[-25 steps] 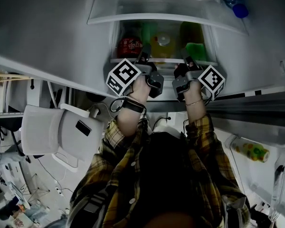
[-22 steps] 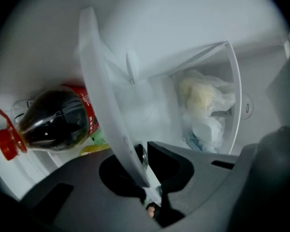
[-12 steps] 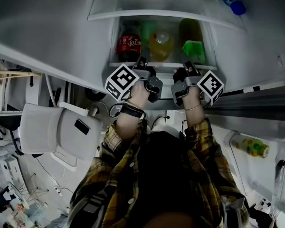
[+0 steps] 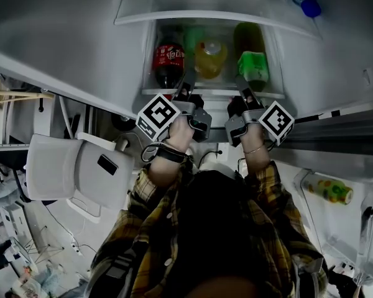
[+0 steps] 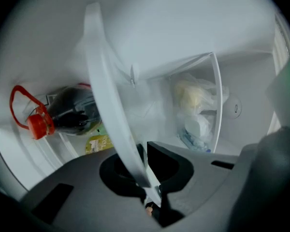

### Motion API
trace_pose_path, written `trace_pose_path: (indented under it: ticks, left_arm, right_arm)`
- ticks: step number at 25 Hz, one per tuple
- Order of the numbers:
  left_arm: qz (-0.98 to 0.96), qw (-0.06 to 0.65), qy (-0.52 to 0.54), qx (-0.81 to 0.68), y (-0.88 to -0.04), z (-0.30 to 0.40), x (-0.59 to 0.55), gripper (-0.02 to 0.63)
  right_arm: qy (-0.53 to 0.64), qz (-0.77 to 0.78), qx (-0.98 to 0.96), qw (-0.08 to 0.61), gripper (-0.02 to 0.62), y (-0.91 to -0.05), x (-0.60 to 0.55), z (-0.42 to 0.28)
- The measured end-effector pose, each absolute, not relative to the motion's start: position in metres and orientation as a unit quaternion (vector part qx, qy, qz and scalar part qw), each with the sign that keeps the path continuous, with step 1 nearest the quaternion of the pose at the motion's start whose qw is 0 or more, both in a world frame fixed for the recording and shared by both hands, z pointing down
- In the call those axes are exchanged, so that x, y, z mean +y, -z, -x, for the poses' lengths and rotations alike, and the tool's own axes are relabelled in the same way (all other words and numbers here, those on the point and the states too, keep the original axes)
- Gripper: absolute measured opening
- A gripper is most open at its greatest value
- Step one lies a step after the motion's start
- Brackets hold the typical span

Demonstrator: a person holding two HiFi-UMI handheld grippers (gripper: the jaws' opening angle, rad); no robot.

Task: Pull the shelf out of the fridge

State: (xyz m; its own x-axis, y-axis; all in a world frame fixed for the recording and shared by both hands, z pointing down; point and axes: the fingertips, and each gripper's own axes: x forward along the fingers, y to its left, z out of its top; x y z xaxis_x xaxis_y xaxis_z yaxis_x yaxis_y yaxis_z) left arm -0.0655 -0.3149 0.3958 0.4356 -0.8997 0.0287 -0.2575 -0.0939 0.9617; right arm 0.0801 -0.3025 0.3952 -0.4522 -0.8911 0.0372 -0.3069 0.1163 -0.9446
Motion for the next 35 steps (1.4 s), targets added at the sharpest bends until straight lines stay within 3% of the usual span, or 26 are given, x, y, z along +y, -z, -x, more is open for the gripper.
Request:
trace_pose_path:
  ticks: [35]
  left_arm:
    - [-0.677, 0.519, 0.334, -0.401, -0.385, 0.063, -0.244, 0.037]
  right_arm:
    - [0.495, 0.412, 0.706, 0.293, 0.052, -0.384, -0.234, -0.077]
